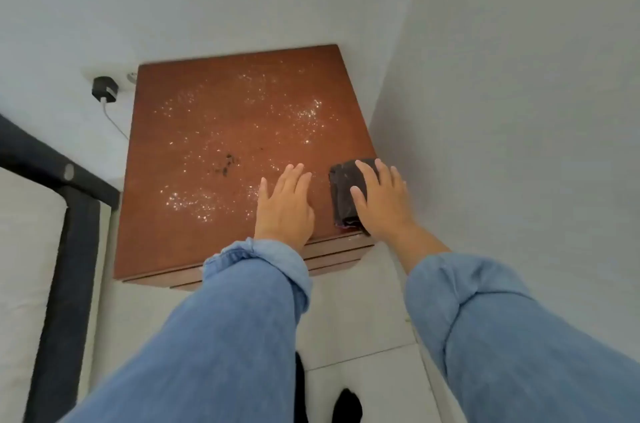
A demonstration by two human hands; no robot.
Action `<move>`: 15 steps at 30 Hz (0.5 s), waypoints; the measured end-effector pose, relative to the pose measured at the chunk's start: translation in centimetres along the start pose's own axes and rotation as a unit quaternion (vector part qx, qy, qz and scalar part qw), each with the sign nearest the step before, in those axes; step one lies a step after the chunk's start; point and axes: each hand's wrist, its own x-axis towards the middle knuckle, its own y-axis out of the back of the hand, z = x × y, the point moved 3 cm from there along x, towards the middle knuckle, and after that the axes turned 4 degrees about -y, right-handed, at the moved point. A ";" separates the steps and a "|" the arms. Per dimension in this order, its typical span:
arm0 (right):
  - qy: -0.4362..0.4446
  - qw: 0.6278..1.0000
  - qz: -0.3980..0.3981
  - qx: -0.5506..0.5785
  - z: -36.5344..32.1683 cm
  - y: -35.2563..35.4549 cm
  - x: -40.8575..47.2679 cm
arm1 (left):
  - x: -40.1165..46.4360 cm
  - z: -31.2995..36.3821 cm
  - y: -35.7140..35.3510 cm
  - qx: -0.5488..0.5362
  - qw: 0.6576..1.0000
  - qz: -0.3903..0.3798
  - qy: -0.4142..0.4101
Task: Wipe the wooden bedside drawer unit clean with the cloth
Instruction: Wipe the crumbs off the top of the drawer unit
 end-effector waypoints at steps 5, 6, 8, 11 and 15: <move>-0.025 0.998 0.048 0.017 -0.5 -2.9 3.9 | 5.4 -2.1 -2.3 0.000 0.999 -0.026 0.030; -0.034 0.998 0.059 0.018 -0.7 -3.6 4.4 | 6.3 -2.4 -2.9 0.004 0.999 -0.037 0.032; -0.052 0.995 0.087 0.004 -0.6 -4.9 4.5 | 7.7 -3.1 -3.8 0.007 0.997 -0.057 0.045; -0.048 0.989 0.139 -0.030 -0.4 -6.6 4.4 | 8.3 -3.5 -5.0 0.007 0.996 -0.069 0.054; -0.033 0.985 0.168 -0.024 0.0 -7.0 4.9 | 7.9 -3.6 -5.6 0.005 0.998 -0.036 0.046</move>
